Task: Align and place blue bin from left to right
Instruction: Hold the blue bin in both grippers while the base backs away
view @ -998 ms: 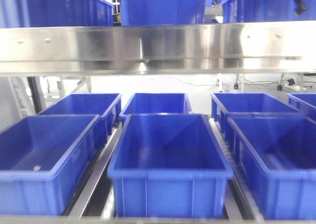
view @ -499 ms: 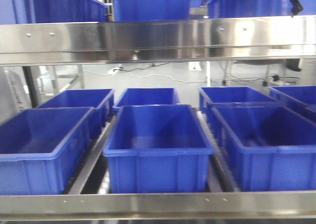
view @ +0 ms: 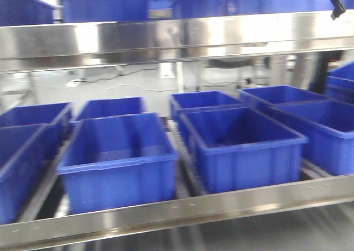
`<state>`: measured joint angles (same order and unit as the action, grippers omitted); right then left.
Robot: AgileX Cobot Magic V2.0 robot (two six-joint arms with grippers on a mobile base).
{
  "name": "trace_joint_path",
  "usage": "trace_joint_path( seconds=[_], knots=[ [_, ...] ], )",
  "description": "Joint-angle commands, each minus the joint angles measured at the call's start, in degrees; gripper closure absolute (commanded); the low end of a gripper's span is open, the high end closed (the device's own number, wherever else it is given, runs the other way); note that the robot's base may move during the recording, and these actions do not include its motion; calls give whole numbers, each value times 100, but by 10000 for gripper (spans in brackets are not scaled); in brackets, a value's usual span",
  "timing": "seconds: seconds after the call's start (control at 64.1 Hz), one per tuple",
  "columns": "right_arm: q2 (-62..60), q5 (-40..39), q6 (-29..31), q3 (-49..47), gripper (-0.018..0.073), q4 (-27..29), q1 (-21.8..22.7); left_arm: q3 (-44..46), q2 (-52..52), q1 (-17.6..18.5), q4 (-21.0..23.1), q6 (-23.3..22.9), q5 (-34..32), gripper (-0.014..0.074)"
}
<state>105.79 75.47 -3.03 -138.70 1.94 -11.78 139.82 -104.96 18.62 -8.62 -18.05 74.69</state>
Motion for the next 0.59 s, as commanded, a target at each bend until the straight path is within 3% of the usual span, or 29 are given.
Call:
trace_joint_path(
  seconds=[0.0,0.577],
  knots=[
    [-97,-551,-59,-123,628,124,-43,84,110,106,281,-16,-543,613],
    [-97,-551,-59,-123,628,124,-43,84,110,106,281,-16,-543,613]
  ],
)
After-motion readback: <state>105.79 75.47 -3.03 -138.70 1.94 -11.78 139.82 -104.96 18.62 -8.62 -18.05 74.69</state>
